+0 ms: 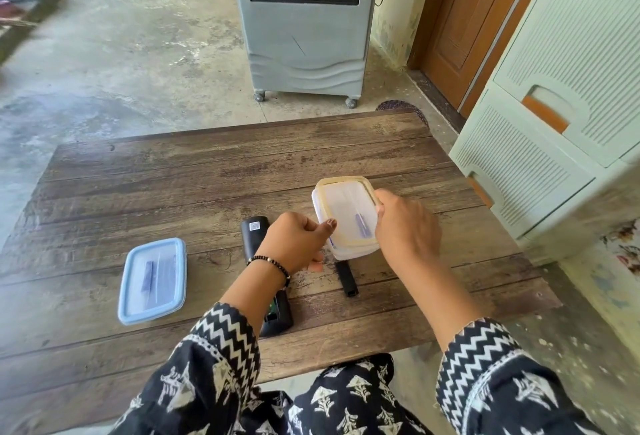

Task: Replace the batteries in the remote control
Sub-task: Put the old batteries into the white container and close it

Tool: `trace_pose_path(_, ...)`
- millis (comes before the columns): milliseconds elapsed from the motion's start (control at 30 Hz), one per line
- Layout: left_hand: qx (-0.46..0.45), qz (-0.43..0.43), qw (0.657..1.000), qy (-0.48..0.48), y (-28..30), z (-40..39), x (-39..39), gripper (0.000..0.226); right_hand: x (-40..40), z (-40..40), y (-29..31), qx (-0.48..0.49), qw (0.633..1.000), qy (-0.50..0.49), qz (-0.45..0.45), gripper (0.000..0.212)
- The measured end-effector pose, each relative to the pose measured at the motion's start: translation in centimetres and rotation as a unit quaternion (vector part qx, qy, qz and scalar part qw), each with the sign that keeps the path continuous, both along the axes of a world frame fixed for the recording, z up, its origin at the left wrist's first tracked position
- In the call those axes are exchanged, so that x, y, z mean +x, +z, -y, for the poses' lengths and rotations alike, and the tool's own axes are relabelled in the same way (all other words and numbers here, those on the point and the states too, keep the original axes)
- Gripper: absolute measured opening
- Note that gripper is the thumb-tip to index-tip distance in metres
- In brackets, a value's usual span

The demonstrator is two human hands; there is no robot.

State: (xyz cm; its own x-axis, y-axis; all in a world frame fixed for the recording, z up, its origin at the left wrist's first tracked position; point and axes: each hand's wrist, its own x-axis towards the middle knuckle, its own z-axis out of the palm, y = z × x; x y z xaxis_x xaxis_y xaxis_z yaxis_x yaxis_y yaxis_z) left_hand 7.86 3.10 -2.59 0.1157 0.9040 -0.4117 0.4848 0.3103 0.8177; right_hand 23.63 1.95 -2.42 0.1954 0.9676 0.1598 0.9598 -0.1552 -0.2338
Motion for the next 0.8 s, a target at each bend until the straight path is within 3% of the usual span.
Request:
trace_pose_path(300, -0.028, 0.001, 1.0, 0.007, -0.1, -0.3, 0.2, 0.027, -0.9, 0.6, -0.3, -0.006, 0.997, 0.06, 0.045, 0.022)
trace_pose_path(800, -0.129, 0.052, 0.99, 0.023, 0.6, -1.2, 0.5, 0.014, -1.1, 0.2, -2.5, 0.034, 0.997, 0.036, -0.052, 0.032)
